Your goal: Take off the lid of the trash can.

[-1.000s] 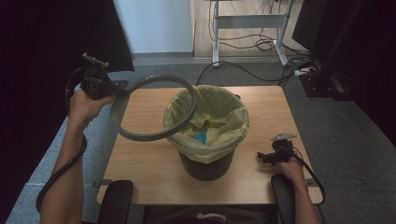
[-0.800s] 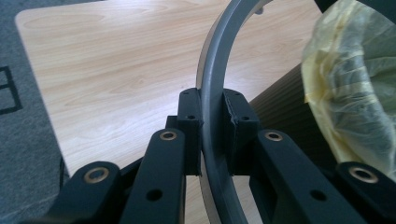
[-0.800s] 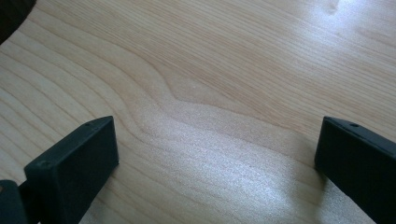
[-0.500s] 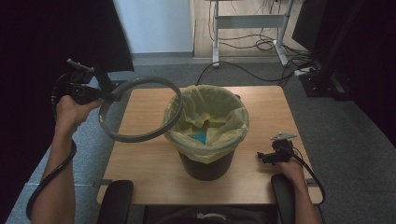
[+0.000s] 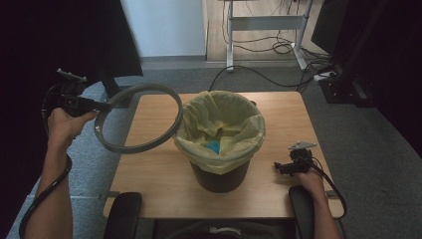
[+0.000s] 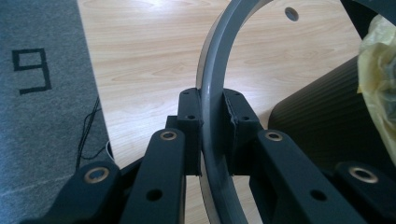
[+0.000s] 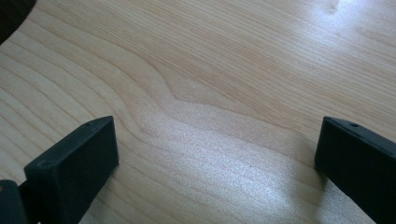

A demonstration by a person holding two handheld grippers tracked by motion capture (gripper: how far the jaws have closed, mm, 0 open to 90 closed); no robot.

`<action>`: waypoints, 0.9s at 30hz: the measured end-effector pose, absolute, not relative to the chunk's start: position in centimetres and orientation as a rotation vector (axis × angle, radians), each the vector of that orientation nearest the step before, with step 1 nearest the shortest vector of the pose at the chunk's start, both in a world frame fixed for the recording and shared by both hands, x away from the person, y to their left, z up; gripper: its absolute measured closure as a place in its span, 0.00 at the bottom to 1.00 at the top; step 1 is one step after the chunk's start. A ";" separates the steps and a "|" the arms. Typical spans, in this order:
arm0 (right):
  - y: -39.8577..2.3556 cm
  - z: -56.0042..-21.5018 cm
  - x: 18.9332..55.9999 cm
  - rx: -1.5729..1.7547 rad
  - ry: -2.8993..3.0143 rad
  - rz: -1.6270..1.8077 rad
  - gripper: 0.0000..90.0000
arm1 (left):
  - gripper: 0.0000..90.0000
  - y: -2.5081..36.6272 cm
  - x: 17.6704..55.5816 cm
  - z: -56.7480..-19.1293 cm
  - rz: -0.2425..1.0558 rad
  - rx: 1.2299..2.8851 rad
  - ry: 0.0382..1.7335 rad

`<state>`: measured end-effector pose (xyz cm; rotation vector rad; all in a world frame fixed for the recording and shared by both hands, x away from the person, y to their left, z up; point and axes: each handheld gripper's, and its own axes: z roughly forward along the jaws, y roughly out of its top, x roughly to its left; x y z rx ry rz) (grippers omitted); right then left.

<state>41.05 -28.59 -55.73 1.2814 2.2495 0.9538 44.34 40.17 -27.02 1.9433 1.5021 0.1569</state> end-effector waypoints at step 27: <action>-28.6 -55.7 41.0 1.280 2.250 0.953 0.00 | 0.88 43.3 43.6 -32.2 0.142 1.870 1.593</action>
